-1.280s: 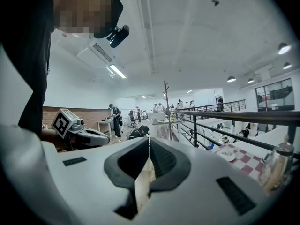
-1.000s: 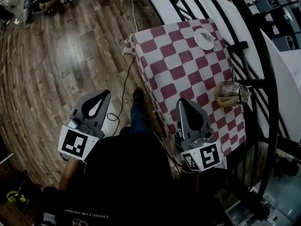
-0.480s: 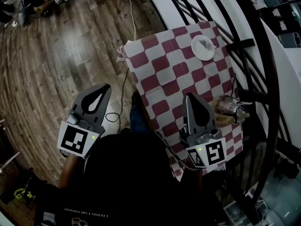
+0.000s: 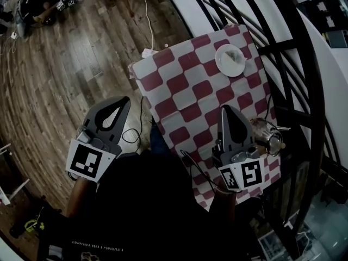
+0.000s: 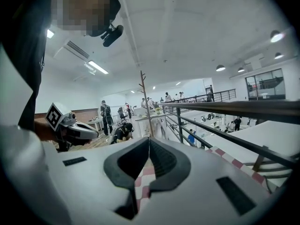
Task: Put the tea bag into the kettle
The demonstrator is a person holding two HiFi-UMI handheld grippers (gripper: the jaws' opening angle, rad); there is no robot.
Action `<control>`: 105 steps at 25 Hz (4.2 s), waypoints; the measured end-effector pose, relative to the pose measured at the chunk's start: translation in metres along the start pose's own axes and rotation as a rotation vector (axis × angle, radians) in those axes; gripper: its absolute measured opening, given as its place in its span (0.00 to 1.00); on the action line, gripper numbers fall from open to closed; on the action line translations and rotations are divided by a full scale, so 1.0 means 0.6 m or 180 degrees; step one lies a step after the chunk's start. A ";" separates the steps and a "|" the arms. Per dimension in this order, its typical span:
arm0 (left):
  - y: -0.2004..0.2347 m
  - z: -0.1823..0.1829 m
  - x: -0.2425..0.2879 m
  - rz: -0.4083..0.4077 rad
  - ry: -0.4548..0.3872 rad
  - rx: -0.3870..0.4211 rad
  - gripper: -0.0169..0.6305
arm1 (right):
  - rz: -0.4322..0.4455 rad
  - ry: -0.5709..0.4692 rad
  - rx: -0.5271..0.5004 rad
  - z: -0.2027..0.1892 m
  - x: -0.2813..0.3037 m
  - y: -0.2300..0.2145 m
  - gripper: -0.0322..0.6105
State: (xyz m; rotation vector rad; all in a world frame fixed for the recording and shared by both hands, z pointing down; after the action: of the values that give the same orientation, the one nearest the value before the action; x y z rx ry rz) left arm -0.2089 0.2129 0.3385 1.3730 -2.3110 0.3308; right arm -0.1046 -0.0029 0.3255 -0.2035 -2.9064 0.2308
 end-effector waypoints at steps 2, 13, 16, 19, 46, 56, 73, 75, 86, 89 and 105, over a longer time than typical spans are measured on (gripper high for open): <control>-0.002 0.008 0.015 -0.0031 0.0015 0.0039 0.02 | -0.0043 0.0013 -0.0002 -0.005 0.003 -0.019 0.08; -0.020 0.039 0.048 -0.0169 0.0057 0.0240 0.02 | -0.0487 0.0067 -0.0079 -0.018 -0.020 -0.112 0.08; -0.026 0.050 0.056 -0.0226 0.0031 0.0315 0.02 | -0.0606 0.0011 -0.0080 -0.013 -0.036 -0.124 0.08; -0.032 0.065 0.067 -0.0303 -0.0006 0.0415 0.02 | -0.0710 -0.0053 -0.0072 -0.007 -0.051 -0.130 0.08; -0.099 0.099 0.485 -0.2071 0.0023 0.1432 0.02 | -0.2262 0.0012 0.0390 -0.019 -0.111 -0.150 0.08; -0.175 -0.011 0.692 -0.2541 0.0557 0.2170 0.10 | -0.2863 0.0260 0.0615 -0.049 -0.123 -0.140 0.08; -0.239 -0.057 0.773 -0.2686 0.0631 0.2357 0.03 | -0.3402 0.0465 0.0907 -0.068 -0.144 -0.113 0.08; -0.233 -0.040 0.756 -0.2730 0.0556 0.2291 0.03 | -0.3414 0.0460 0.0878 -0.065 -0.145 -0.116 0.08; -0.196 0.029 0.648 -0.2959 0.0258 0.2011 0.03 | -0.3647 0.0514 0.0503 -0.044 -0.195 -0.133 0.08; -0.181 0.038 0.623 -0.2975 0.0230 0.1858 0.03 | -0.3781 0.0568 0.0509 -0.048 -0.228 -0.136 0.08; -0.141 0.091 0.529 -0.2475 0.0073 0.1720 0.03 | -0.3910 0.0648 0.0500 -0.075 -0.389 -0.213 0.08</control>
State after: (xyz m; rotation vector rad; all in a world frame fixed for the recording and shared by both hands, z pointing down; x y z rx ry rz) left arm -0.2804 -0.0957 0.4407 2.3637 -1.5312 0.7261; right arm 0.1161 -0.1574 0.3424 1.4082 -2.2629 0.1834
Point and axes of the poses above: the fingertips, and each gripper's own axes: x forward along the fingers, y to its left, z out of its top, the point moved 2 cm from there along -x, backward along the fingers, and after that the axes turned 4 degrees about z, right-handed, at the moved point
